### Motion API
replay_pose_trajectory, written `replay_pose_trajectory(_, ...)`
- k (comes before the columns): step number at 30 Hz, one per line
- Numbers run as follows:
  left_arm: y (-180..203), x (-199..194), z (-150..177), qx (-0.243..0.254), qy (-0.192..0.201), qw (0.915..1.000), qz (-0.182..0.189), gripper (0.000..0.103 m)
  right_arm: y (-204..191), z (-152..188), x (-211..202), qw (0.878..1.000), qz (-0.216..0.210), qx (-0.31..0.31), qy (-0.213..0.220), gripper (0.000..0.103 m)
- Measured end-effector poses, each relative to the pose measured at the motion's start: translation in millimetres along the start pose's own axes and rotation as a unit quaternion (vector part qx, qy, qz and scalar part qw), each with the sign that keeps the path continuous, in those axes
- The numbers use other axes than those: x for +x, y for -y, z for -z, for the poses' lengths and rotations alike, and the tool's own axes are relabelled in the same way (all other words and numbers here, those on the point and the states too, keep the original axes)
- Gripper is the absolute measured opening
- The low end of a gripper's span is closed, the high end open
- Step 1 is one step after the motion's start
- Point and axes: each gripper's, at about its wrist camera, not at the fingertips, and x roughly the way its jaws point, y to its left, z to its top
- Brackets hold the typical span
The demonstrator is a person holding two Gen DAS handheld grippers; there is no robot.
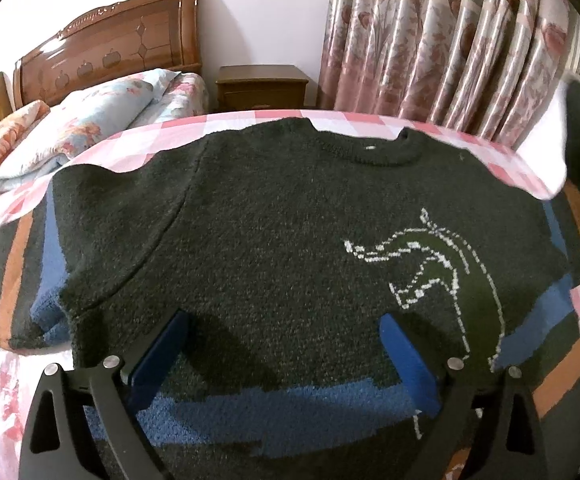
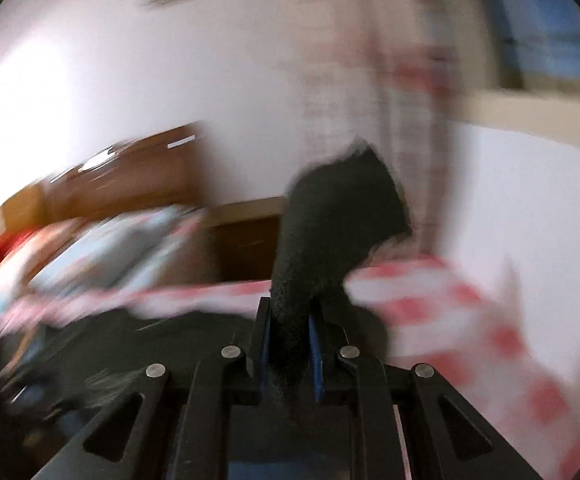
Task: Fold small clothes
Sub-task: 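Grasp the sweater hem with both grippers and fold it up toward the collar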
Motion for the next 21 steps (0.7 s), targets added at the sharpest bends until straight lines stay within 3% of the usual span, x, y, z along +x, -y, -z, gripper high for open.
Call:
replay_pose_trajectory(1, -4.5, -1.6, -0.1, -0.011, 0.005, 0.9998, 0.013, 0.098, -35.4, 5.6, 13.3, 0.996, -0.059, -0.047, -0.044, 0.021)
replay_pose_trajectory(2, -7.3, -3.1, 0.6, -0.017, 0.008, 0.9996, 0.022, 0.098, -59.8, 13.4, 22.4, 0.990, -0.094, -0.079, -0.076, 0.103)
replay_pose_trajectory(3, -12.3, -5.2, 1.6, -0.029, 0.013, 0.9989, 0.036, 0.098, -78.8, 23.0, 26.5, 0.984, -0.108, -0.105, -0.091, 0.103)
replay_pose_trajectory(5, -23.8, -8.9, 3.0, -0.055, 0.025, 0.9957, 0.069, 0.098, -94.0, 36.8, 25.8, 0.982, -0.098, -0.130, -0.096, 0.103)
replay_pose_trajectory(10, -47.4, -13.3, 4.3, -0.114, 0.044, 0.9821, 0.143, 0.098, -73.0, 67.1, 31.2, 0.982, -0.079, -0.092, -0.147, 0.103)
replay_pose_trajectory(12, -49.9, -14.0, 3.4, -0.121, 0.040, 0.9802, 0.151, 0.097, -64.4, 85.1, 24.4, 0.980, -0.073, -0.087, -0.165, 0.103)
replay_pose_trajectory(13, -47.9, -14.4, 1.2, -0.119, 0.034, 0.9810, 0.149, 0.095, -64.0, 93.8, 16.7, 0.979, -0.070, -0.087, -0.170, 0.103)
replay_pose_trajectory(16, -32.5, -11.8, -6.9, -0.121, 0.006, 0.9774, 0.174, 0.076, -64.2, 120.0, 8.8, 0.977, -0.063, -0.081, -0.188, 0.103)
replay_pose_trajectory(17, -24.0, -9.4, -9.9, -0.118, -0.002, 0.9770, 0.178, 0.075, -64.6, 127.0, 11.6, 0.975, -0.057, -0.078, -0.199, 0.103)
replay_pose_trajectory(21, 21.0, 0.4, -18.9, -0.050, -0.011, 0.9941, 0.095, 0.074, -68.0, 128.3, 5.7, 0.978, -0.052, -0.085, -0.184, 0.103)
